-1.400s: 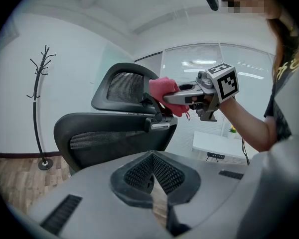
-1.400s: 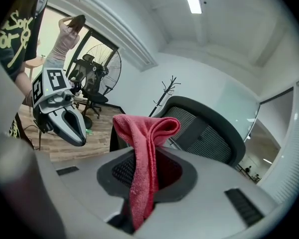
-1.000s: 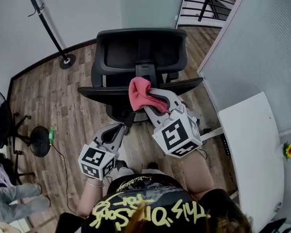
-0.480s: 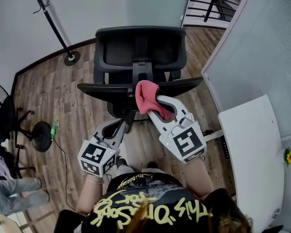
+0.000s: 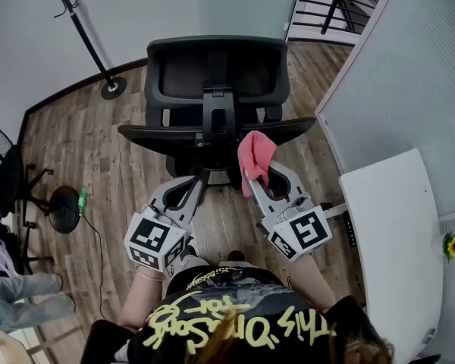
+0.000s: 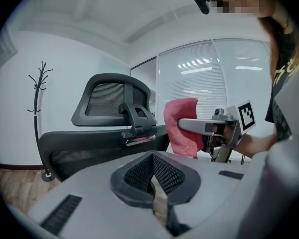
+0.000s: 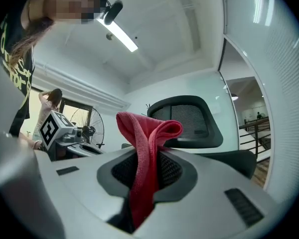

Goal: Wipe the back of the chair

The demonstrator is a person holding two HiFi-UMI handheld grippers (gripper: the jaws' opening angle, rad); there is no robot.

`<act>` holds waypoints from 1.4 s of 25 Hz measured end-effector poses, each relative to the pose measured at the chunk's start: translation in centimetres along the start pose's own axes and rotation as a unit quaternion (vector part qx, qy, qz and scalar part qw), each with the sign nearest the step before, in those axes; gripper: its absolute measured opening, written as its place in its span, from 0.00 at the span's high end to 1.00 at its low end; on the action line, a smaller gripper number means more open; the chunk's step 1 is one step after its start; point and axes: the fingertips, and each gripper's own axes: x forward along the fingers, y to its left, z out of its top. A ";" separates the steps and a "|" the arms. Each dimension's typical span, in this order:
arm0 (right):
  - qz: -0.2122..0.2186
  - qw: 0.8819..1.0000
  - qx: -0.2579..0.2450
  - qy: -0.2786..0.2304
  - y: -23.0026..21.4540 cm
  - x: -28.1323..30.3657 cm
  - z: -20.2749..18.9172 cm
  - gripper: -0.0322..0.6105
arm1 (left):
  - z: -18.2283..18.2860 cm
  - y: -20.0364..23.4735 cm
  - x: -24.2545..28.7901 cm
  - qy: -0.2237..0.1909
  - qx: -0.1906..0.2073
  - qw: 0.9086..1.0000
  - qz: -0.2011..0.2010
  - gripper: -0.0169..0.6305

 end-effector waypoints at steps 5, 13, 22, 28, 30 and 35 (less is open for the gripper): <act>-0.014 1.000 0.021 0.001 -0.1 -0.8 -1.7 0.85 | -0.1 -0.5 0.4 -0.009 -0.006 1.000 -0.004 0.99; -0.010 1.000 0.004 0.009 -0.1 -0.9 -2.1 0.85 | 0.1 -0.9 0.7 -0.019 -0.009 1.000 0.000 0.99; -0.009 1.000 -0.010 0.009 0.0 -1.1 -1.8 0.85 | 0.7 -1.2 0.5 -0.029 -0.011 1.000 0.004 0.99; -0.005 1.000 -0.015 0.016 -0.1 -1.2 -2.6 0.85 | 0.7 -1.0 0.8 -0.036 -0.009 0.999 0.007 0.99; -0.005 1.000 -0.015 0.014 -0.1 -1.3 -2.6 0.85 | 0.7 -1.0 0.9 -0.037 -0.009 0.999 0.007 0.98; -0.006 1.000 -0.022 0.012 -0.1 -1.5 -2.2 0.85 | 1.1 -1.3 1.0 -0.039 -0.007 0.999 0.005 0.98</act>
